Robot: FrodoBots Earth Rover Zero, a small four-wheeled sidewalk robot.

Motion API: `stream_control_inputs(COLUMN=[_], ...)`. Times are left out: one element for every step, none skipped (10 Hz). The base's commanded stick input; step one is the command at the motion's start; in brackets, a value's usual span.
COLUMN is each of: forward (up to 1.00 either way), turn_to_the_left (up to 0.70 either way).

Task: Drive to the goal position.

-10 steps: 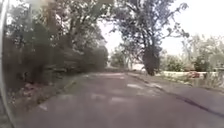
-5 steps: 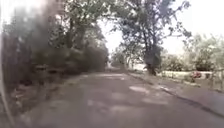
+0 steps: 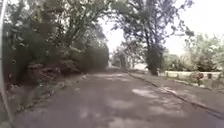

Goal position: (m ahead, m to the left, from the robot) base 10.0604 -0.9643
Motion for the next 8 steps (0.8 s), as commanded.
stream_control_inputs(forward=[0.70,0.70,0.70,0.70,0.70,0.70,0.70,0.70], turn_to_the_left=[0.00,0.00,0.00,0.00,0.00,0.00,0.00,0.00])
